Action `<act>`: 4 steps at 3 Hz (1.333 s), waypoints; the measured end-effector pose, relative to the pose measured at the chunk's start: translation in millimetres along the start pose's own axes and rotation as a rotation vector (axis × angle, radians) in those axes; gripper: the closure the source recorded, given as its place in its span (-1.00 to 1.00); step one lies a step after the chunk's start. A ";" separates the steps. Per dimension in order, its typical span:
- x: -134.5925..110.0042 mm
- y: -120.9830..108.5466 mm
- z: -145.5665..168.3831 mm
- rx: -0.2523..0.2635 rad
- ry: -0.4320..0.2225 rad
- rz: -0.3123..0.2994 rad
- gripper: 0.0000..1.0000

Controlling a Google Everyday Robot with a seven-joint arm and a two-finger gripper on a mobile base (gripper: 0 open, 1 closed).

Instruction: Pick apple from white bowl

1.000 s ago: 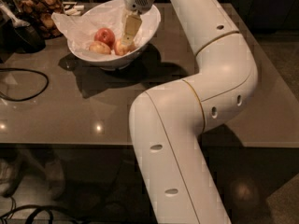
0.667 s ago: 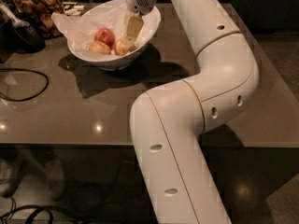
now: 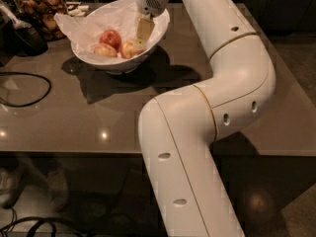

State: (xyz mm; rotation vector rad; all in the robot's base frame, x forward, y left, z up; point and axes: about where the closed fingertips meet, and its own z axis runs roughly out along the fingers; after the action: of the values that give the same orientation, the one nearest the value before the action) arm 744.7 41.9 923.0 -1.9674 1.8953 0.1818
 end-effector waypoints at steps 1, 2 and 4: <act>-0.7 -1.5 -1.9 0.010 0.015 -0.006 -0.24; -6.1 -1.3 -0.3 0.009 0.024 -0.022 -0.28; -15.3 0.1 4.1 0.001 0.030 -0.055 -0.50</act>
Offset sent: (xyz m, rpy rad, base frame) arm 0.0993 -0.0164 0.0911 -0.1095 0.0925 0.0627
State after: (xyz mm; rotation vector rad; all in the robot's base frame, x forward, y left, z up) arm 744.2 57.6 924.9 -2.0300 1.8562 0.1364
